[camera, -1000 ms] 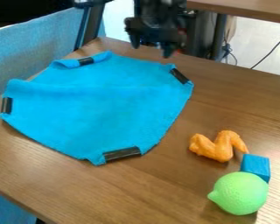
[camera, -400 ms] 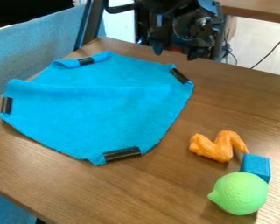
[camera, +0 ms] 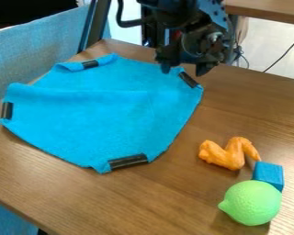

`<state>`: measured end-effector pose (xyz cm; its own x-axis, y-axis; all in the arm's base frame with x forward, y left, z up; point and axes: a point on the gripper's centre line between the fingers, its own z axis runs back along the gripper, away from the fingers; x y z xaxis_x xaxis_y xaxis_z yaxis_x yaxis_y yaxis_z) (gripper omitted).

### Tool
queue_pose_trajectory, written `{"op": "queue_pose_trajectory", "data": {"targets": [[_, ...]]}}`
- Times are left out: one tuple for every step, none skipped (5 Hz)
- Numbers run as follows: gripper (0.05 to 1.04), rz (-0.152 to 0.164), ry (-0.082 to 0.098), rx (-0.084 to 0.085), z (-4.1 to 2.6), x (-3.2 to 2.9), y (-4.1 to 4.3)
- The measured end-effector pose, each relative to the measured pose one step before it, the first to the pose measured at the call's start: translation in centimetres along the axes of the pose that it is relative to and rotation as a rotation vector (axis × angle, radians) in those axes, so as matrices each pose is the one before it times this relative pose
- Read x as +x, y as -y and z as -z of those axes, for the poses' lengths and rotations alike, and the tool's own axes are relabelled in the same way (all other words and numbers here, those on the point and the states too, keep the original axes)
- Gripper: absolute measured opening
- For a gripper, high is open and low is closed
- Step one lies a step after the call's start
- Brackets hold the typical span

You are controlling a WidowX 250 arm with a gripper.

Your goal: Fold the cloth from top right to bottom left

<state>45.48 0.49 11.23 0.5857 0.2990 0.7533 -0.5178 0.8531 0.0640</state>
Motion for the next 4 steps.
{"op": "queue_pose_trajectory", "data": {"targets": [[1.0,-0.0408,-0.0268,0.0229,1.281,-0.796,0.365],[1.0,-0.0173,-0.0202,-0.0048,1.08,-0.629,0.775],[0.959,-0.0125,0.0025,0.0023,0.588,0.218,0.427],[0.682,-0.0137,-0.0088,0.0125,0.248,-0.01,0.076]]}}
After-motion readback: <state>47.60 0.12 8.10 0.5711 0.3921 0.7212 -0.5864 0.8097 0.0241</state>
